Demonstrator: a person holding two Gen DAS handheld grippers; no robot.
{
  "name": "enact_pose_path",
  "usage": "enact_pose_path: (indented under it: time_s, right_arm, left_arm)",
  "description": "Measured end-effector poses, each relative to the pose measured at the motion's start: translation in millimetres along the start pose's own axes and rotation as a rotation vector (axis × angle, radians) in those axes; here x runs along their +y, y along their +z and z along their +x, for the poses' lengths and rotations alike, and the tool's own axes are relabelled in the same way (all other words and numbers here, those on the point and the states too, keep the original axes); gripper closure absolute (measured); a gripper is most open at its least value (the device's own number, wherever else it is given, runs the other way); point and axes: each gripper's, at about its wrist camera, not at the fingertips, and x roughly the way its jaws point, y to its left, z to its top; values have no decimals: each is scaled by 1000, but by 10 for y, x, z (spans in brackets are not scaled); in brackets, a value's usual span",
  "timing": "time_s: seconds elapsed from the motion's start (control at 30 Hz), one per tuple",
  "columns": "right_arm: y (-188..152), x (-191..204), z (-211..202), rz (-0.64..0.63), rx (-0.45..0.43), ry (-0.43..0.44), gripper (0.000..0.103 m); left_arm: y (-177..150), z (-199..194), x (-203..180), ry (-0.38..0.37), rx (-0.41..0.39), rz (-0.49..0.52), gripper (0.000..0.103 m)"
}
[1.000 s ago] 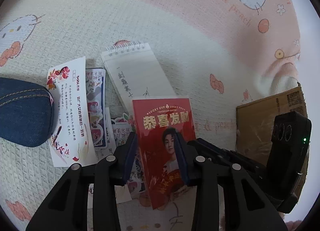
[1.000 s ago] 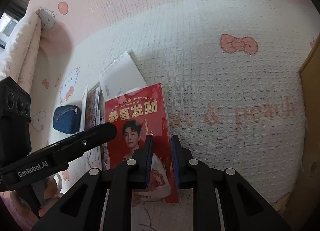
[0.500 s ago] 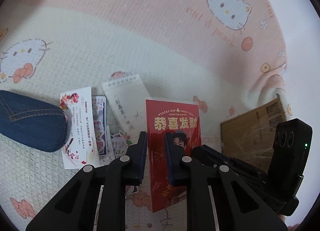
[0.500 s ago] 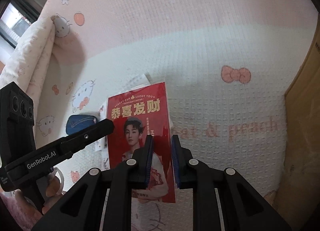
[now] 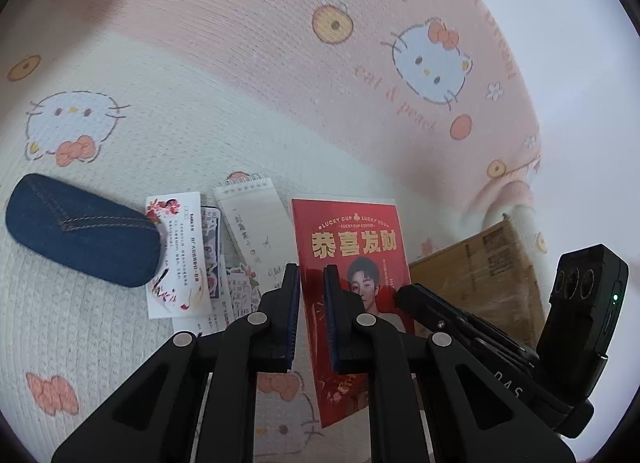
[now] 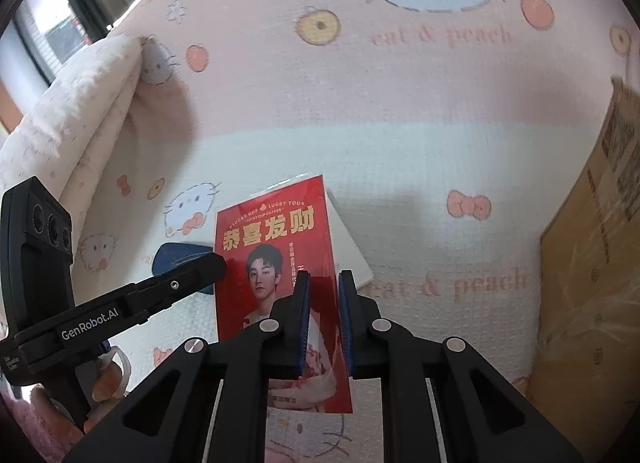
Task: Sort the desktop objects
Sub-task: 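Carry the red card with both grippers toward the cardboard box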
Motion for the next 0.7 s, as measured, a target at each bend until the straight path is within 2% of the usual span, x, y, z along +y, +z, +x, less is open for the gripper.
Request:
enact_pose_path:
  time_s: [0.3,0.7]
  right_arm:
    - [101,138,-261,-38,-43,19,92]
    - [224,-163,-984,-19,-168,4,92]
  left_arm:
    - [136,-288,-154,-36,-72,18,90]
    - [178,-381,-927,-104,-110,136,90]
